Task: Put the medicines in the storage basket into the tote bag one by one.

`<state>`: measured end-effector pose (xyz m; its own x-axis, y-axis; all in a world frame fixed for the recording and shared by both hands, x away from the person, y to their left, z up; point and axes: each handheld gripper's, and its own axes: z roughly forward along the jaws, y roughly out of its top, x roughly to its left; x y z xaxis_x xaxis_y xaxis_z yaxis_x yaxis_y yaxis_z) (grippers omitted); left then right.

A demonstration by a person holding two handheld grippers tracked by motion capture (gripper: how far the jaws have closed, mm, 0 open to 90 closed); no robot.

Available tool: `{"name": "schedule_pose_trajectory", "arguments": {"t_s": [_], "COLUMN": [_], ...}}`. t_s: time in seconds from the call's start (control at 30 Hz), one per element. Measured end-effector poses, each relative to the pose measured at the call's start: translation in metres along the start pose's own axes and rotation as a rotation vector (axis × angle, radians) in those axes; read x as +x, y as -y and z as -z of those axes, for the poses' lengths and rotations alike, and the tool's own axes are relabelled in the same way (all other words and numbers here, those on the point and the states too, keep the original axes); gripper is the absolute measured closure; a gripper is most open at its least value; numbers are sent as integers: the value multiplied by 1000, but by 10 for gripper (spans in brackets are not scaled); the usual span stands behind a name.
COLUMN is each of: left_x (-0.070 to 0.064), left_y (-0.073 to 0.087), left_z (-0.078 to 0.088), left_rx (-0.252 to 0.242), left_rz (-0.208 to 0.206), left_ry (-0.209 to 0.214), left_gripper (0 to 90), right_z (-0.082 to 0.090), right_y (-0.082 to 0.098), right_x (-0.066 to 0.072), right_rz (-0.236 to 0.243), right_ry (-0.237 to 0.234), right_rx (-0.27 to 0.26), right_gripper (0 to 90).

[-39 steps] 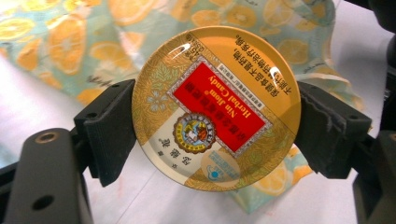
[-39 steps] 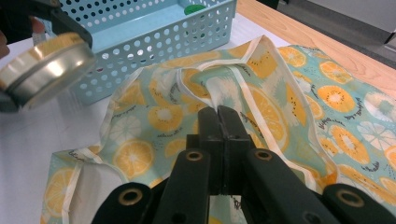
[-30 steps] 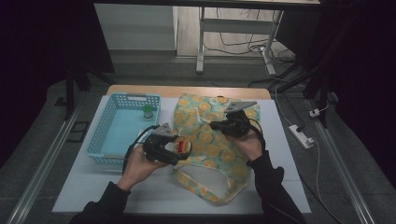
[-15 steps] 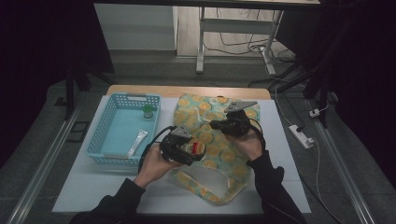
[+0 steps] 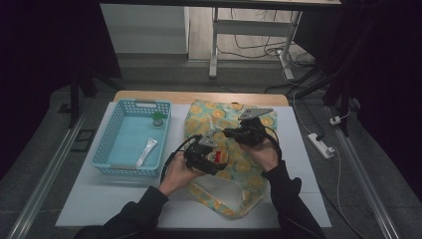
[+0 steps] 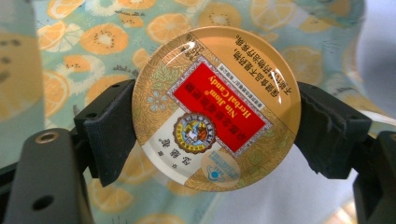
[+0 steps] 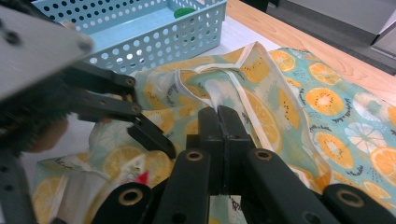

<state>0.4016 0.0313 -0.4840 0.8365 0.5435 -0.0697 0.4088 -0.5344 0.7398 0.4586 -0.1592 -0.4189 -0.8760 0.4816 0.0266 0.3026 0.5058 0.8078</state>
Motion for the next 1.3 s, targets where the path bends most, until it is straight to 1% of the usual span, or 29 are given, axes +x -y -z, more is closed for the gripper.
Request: {"name": "schedule_pose_trajectory", "arguments": {"t_s": [0.1,0.17,0.2,0.23,0.27,0.47,0.6,0.67,0.77,0.83,0.9,0.93,1.03,1.07,1.17,1.2,1.27,1.3], "left_x": [2,5,6,7,8,16,21,24,26,28,29,30,32,32,32,31,30,29], "left_y": [0,-1,0,0,0,2,4,6,7,8,8,8,7,6,5,5,4,4], "left_z": [-8,-12,-15,-17,-20,-32,-37,-39,-43,-46,-49,-50,-53,-55,-58,-59,-59,-58], "left_rx": [-7,-1,-9,-6,-12,5,5,3,14,26,30,28,42,42,62,61,59,54], "left_rz": [2,1,12,16,30,40,48,58,59,51,53,59,59,64,58,50,40,41], "left_ry": [-29,-40,-44,-45,-46,-70,-88,-93,-104,-118,-135,-138,-144,-150,-174,-181,-188,-190], "left_gripper": [206,207,206,206,207,206,206,206,206,206,206,206,205,204,200,194,142,128], "right_z": [0,0,0,-1,-1,-6,-8,-9,-11,-12,-13,-13,-15,-15,-16,-16,-16,-16], "right_y": [0,0,1,1,1,3,4,5,7,7,8,8,9,9,10,10,10,10], "right_x": [-1,-1,-1,-1,-1,-1,-2,-3,-5,-5,-5,-5,-6,-6,-6,-6,-7,-7], "right_rz": [-2,0,3,5,6,10,7,6,2,-1,0,-1,-1,-3,-4,-3,-3,-2], "right_ry": [5,8,9,10,11,21,25,26,30,31,32,31,32,32,31,31,31,31], "right_rx": [-3,-2,0,4,6,21,29,32,37,39,41,43,46,47,48,49,49,49], "right_gripper": [900,900,900,900,900,900,900,900,900,900,900,900,900,900,900,900,900,900]}}
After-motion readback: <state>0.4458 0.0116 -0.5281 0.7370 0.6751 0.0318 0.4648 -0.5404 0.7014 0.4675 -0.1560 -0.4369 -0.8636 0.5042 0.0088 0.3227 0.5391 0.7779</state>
